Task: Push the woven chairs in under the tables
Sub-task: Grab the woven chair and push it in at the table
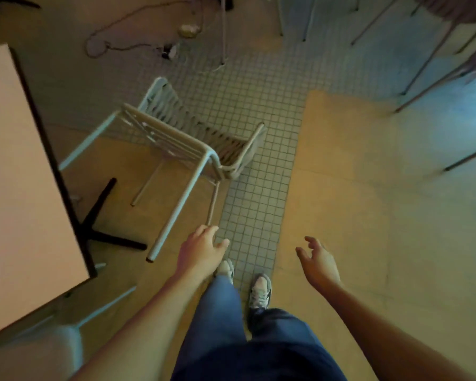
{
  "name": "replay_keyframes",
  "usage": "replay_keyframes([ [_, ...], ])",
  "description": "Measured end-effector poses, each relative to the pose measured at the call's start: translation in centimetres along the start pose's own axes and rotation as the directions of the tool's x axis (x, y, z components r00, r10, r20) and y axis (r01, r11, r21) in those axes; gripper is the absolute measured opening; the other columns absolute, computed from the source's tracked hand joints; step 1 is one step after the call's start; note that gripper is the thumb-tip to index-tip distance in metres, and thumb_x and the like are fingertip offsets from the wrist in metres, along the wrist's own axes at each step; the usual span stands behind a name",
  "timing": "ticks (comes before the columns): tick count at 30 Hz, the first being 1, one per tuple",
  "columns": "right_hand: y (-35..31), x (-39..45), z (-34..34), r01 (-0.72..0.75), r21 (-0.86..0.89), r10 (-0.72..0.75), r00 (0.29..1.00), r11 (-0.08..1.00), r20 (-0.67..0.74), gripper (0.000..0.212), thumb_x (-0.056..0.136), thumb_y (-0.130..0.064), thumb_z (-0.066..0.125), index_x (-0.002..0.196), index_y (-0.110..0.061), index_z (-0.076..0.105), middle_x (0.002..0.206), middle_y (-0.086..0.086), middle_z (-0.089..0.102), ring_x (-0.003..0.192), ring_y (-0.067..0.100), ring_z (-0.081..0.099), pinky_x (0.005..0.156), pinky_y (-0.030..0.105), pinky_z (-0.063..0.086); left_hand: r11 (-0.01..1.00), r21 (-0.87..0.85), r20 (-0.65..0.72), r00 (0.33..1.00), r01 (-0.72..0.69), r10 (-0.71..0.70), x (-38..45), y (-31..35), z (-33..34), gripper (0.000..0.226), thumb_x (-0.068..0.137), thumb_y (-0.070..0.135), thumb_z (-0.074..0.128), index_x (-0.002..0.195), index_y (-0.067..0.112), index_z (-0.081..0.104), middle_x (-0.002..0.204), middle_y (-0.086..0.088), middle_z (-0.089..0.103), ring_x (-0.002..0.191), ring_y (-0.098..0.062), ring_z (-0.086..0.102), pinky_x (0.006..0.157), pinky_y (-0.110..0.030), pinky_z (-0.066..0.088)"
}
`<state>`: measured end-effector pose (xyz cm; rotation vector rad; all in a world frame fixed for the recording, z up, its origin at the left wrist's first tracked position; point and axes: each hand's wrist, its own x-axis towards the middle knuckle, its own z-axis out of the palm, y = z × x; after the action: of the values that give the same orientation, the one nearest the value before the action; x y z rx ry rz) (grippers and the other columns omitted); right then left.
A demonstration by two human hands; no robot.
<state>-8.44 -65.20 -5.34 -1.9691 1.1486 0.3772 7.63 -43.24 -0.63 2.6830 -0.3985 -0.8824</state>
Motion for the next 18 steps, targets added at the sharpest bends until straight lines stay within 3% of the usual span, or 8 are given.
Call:
replay_keyframes([
  [5, 0.9, 5.8, -4.1, -0.110, 0.078, 0.099, 0.986, 0.991, 0.137, 0.052, 0.089, -0.045, 0.054, 0.136, -0.022, 0.047, 0.131, 0.011, 0.057, 0.117, 0.025, 0.056, 0.094, 0.036, 0.046, 0.990, 0.106, 0.093, 0.992, -0.094, 0.084, 7.3, 6.7, 0.4, 0.042, 0.086, 0.047, 0.049, 0.120, 0.024, 0.057, 0.131, 0.003, 0.052, 0.118, -0.023, 0.053, 0.094, -0.036, 0.044],
  [7, 0.4, 8.6, -5.5, -0.157, 0.103, 0.136, 0.973, 0.982, 0.185, 0.052, 0.089, -0.043, 0.056, 0.135, -0.021, 0.048, 0.132, 0.012, 0.057, 0.115, 0.025, 0.058, 0.089, 0.033, 0.047, 0.985, 0.130, 0.124, 0.988, -0.113, 0.097, 10.6, 9.0, 0.3, 0.043, 0.087, 0.049, 0.047, 0.122, 0.025, 0.055, 0.133, 0.004, 0.051, 0.119, -0.023, 0.052, 0.094, -0.038, 0.045],
  [11, -1.8, 14.3, -9.1, -0.188, 0.124, 0.166, 0.972, 0.974, 0.168, 0.051, 0.090, -0.040, 0.056, 0.136, -0.019, 0.048, 0.132, 0.012, 0.057, 0.115, 0.025, 0.057, 0.087, 0.031, 0.046, 0.982, 0.153, 0.150, 0.985, -0.110, 0.087, 17.7, 13.3, -0.1, 0.051, 0.088, 0.052, 0.045, 0.132, 0.027, 0.049, 0.144, 0.003, 0.044, 0.127, -0.022, 0.047, 0.096, -0.040, 0.042],
  [15, -4.9, 20.6, -13.4, -0.217, 0.145, 0.193, 0.967, 0.965, 0.165, 0.049, 0.091, -0.038, 0.056, 0.136, -0.019, 0.048, 0.130, 0.012, 0.058, 0.105, 0.021, 0.058, 0.080, 0.028, 0.040, 0.984, 0.156, 0.169, 0.984, -0.089, 0.062, 23.8, 17.4, -1.8, 0.053, 0.088, 0.050, 0.046, 0.134, 0.024, 0.048, 0.142, 0.001, 0.046, 0.127, -0.023, 0.045, 0.097, -0.037, 0.038],
  [18, -7.8, 26.2, -17.1, -0.175, 0.111, 0.162, 0.980, 0.978, 0.116, 0.050, 0.091, -0.038, 0.056, 0.136, -0.019, 0.047, 0.130, 0.012, 0.059, 0.105, 0.022, 0.059, 0.082, 0.029, 0.041, 0.994, 0.091, 0.101, 0.994, -0.056, 0.047, 28.6, 20.2, -3.7, 0.054, 0.089, 0.048, 0.048, 0.136, 0.023, 0.047, 0.142, 0.000, 0.045, 0.125, -0.024, 0.047, 0.098, -0.037, 0.040],
])
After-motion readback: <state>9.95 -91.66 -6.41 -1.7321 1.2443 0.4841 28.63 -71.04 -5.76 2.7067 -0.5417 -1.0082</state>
